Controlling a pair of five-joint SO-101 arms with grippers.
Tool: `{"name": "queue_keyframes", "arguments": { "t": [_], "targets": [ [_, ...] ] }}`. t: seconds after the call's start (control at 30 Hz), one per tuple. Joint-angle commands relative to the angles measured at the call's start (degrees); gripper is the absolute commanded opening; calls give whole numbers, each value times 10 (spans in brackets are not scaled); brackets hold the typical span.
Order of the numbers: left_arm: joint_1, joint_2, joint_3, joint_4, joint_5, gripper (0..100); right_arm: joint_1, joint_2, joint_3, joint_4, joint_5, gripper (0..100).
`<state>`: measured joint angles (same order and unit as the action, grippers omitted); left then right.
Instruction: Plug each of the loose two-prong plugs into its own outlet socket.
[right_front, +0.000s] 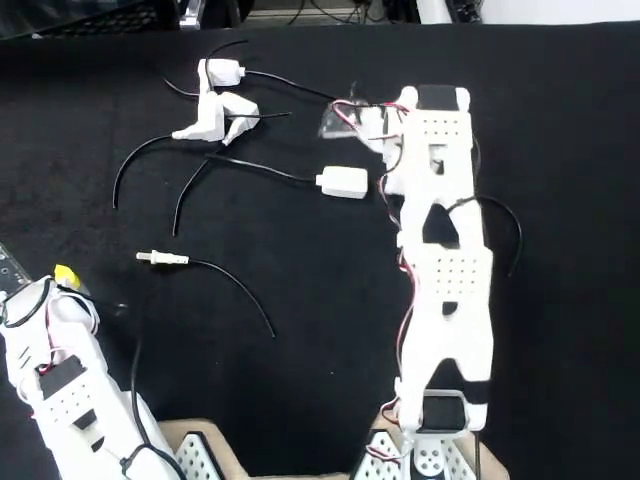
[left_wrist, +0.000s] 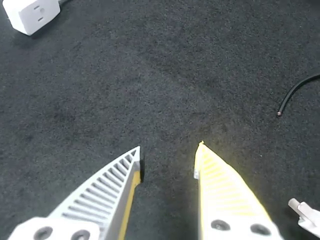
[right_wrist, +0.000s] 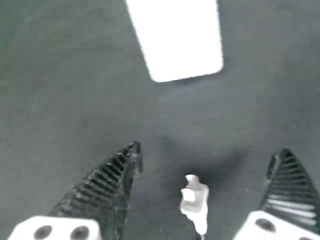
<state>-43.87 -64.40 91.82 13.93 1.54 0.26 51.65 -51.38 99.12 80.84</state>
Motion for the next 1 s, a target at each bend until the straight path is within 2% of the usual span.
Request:
{"name": "queue_keyframes", "arguments": {
  "t": [0.0,0.13,0.27,0.53,0.7,0.87,0.97],
  "targets": [
    [5,-4,-6,-16,-4,181,-11,-115,106,21,75,388],
    [6,-4,-6,-16,-4,181,-36,-203,230,18,138,388],
    [6,-4,-6,-16,-4,181,-72,-214,255,11,144,388],
    [6,-4,-6,-16,-4,181,-123,-155,255,-124,59,388],
    [6,-4,-6,-16,-4,181,-161,-133,254,-135,35,388],
    [6,-4,-5,-16,-4,180,-160,-95,228,-182,-3,387],
    [6,-4,-5,-16,-4,180,-155,-61,198,-182,-7,325]
  ]
}}
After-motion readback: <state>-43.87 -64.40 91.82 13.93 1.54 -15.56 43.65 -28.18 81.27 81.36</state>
